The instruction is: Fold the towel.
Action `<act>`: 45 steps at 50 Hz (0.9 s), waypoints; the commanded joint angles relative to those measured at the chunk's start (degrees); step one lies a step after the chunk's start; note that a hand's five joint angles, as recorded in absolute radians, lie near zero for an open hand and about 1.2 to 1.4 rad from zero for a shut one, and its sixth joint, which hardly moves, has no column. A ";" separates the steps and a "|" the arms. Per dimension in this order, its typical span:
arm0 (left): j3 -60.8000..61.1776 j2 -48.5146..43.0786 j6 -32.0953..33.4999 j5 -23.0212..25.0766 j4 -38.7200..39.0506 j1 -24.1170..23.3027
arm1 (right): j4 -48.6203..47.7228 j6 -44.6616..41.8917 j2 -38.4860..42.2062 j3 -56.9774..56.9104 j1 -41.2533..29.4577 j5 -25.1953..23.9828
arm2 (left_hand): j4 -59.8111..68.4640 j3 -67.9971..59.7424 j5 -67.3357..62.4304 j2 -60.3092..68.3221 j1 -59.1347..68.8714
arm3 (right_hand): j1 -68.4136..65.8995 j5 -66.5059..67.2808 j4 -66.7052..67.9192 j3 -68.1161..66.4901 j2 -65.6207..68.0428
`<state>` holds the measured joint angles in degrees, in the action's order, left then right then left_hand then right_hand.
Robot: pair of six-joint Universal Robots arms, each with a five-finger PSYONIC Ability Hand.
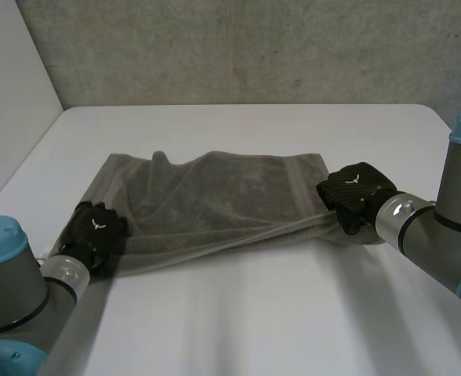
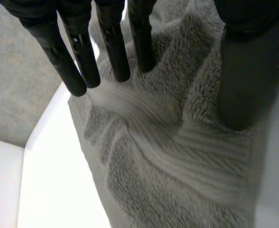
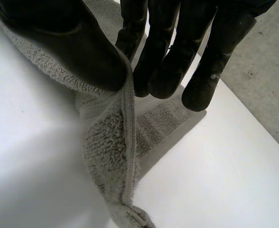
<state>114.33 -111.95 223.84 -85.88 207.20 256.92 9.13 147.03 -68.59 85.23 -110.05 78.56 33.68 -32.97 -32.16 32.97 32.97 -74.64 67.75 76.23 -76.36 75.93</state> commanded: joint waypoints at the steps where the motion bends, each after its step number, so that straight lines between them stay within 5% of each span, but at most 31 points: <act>1: 2.73 1.11 0.01 -0.16 -0.22 1.91 | -0.07 0.89 0.82 0.55 -0.60 -0.16 | -5.81 5.09 14.28 -5.09 -5.10 | -5.36 2.25 3.77 -3.64 4.07; 13: 10.47 10.61 -4.28 0.63 -0.84 9.21 | -0.16 0.89 1.70 0.81 -0.87 -0.16 | -4.97 4.25 13.44 -4.25 -4.26 | -5.36 2.25 3.77 -3.64 4.07; 25: 8.63 8.85 -9.65 1.07 -0.84 9.21 | -0.25 0.89 2.23 1.08 -0.95 -0.25 | -4.46 3.75 12.94 -3.75 -3.75 | -5.36 2.25 3.77 -3.64 4.07; 35: 4.68 5.87 -11.14 7.74 -7.42 9.39 | -0.25 0.63 2.50 1.08 -0.95 -0.34 | 4.29 -5.00 4.19 5.00 5.00 | -5.36 2.25 3.77 -3.64 4.07; 45: 2.22 2.97 -12.20 8.36 -8.92 9.74 | -0.69 0.36 3.29 1.25 -0.95 -0.34 | 3.28 -3.99 5.20 3.99 3.99 | -5.36 2.25 3.77 -3.64 4.07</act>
<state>117.64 -107.42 211.90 -77.52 198.58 266.52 8.57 147.50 -65.62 86.42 -111.01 78.22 42.13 -42.15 -42.15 42.08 42.21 -74.65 67.84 76.23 -76.36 75.93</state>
